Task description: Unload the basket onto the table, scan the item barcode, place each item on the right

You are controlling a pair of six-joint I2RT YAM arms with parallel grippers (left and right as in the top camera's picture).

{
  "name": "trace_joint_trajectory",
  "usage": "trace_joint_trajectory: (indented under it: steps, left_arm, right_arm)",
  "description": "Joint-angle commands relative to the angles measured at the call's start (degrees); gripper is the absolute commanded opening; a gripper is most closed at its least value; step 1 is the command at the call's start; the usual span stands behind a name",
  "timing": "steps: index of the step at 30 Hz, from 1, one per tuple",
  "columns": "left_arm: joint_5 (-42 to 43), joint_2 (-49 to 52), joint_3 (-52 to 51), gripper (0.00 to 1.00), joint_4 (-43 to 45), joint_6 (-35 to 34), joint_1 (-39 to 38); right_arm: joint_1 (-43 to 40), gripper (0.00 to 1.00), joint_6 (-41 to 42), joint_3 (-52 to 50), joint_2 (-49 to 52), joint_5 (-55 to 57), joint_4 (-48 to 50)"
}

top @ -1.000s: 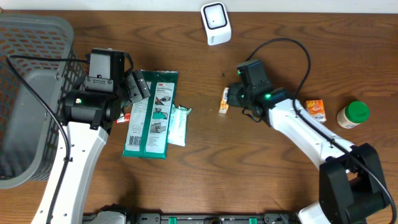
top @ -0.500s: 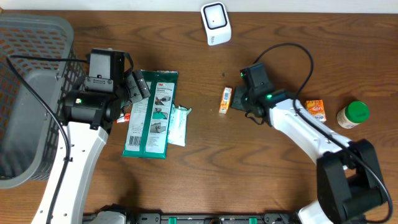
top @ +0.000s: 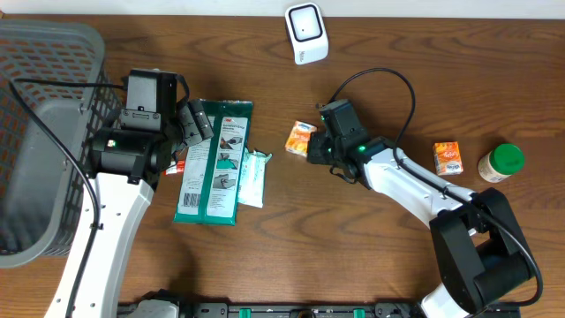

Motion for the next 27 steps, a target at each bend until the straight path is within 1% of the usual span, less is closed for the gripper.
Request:
trace_joint_trajectory:
  steps: [1, 3, 5, 7, 9, 14, 19, 27]
  left_arm:
    - [-0.74, -0.11, 0.74, 0.93, 0.04, 0.90, 0.13]
    - [-0.74, -0.11, 0.74, 0.93, 0.04, 0.90, 0.13]
    - [-0.74, -0.11, 0.74, 0.93, 0.04, 0.90, 0.13]
    - [-0.74, -0.11, 0.74, 0.93, 0.04, 0.90, 0.13]
    - [-0.74, -0.11, 0.74, 0.93, 0.04, 0.90, 0.13]
    - [-0.74, -0.11, 0.74, 0.93, 0.04, 0.90, 0.13]
    - [-0.74, -0.11, 0.74, 0.93, 0.04, 0.90, 0.13]
    - [-0.74, -0.11, 0.74, 0.93, 0.04, 0.90, 0.13]
  right_arm:
    - [-0.94, 0.06, -1.66, 0.07, -0.02, -0.11, 0.63]
    - [-1.92, 0.09, -1.64, 0.07, -0.02, -0.37, 0.83]
    - [-3.19, 0.18, -1.64, 0.07, -0.02, -1.97, 0.83]
    - [-4.96, 0.43, -1.62, 0.07, -0.02, -5.64, 1.01]
    - [-5.75, 0.45, -0.24, 0.07, -0.02, -6.56, 1.05]
    - [-5.20, 0.45, 7.37, 0.07, 1.11, -6.25, 2.69]
    - [-2.99, 0.46, 12.55, 0.07, 5.97, -5.60, 8.41]
    - [-1.27, 0.44, 12.55, 0.07, 12.94, -4.13, 14.69]
